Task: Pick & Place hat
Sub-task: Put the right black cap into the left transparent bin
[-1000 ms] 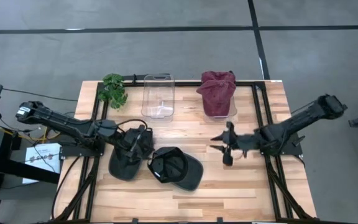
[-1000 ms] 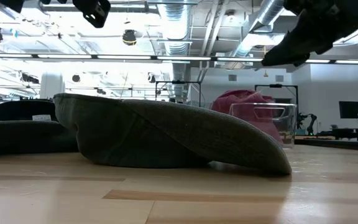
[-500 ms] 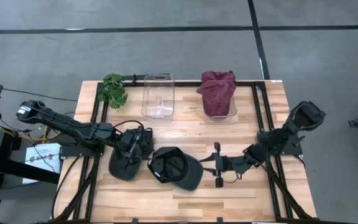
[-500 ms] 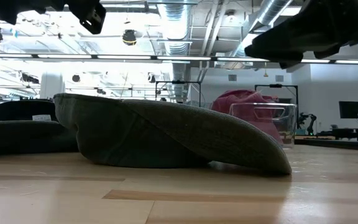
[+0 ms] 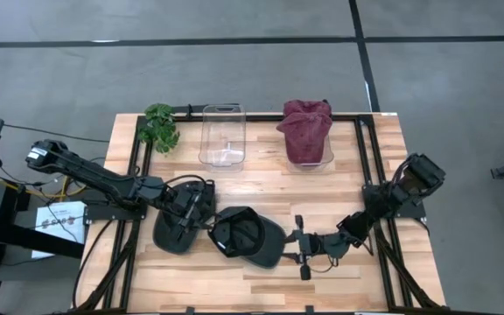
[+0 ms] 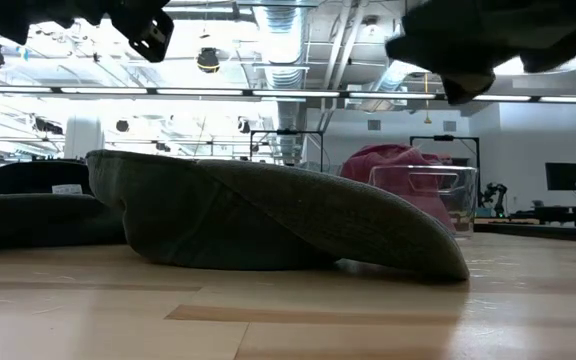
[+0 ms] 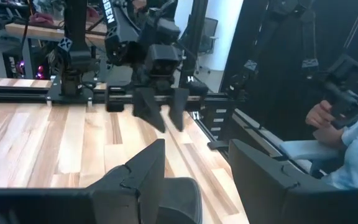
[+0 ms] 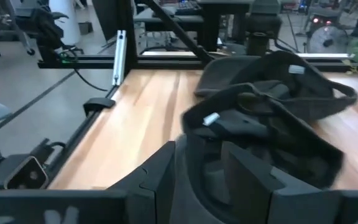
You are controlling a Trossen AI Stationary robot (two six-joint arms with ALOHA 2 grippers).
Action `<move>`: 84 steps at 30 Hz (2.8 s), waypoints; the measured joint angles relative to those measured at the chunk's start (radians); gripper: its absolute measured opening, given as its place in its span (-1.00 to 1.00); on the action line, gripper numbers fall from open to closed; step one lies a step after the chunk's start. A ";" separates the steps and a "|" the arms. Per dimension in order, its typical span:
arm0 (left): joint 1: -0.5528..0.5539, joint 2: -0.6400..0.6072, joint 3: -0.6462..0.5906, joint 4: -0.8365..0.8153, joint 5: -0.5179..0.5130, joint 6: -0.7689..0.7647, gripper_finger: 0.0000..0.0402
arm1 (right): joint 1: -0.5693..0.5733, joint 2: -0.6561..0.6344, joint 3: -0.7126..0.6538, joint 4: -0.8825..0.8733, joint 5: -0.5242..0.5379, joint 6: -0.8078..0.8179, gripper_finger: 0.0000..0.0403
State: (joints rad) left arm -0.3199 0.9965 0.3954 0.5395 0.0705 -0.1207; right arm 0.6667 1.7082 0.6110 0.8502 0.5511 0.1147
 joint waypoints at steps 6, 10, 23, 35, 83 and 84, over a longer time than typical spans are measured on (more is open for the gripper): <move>0.000 0.001 0.000 0.001 0.000 -0.041 -0.12 | 0.023 0.077 0.151 -0.193 0.077 0.023 -0.40; -0.010 0.001 0.000 0.001 0.000 -0.046 -0.12 | 0.023 0.119 0.272 -0.401 0.101 0.087 -0.40; -0.045 0.001 0.001 0.006 0.000 -0.042 -0.12 | 0.075 0.147 0.431 -0.637 0.101 0.122 -0.41; -0.046 0.001 0.001 0.004 0.000 -0.042 -0.12 | 0.082 0.186 0.433 -0.637 0.051 0.196 -0.41; -0.111 0.001 0.002 0.000 -0.019 -0.042 -0.12 | 0.022 0.310 0.432 -0.649 0.047 0.353 -0.41; -0.111 0.001 0.002 0.000 -0.018 -0.042 -0.12 | 0.019 0.310 0.433 -0.666 0.057 0.373 -0.42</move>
State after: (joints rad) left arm -0.4305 0.9970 0.3969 0.5400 0.0521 -0.1627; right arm 0.6861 2.0182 1.0439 0.1842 0.6080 0.4881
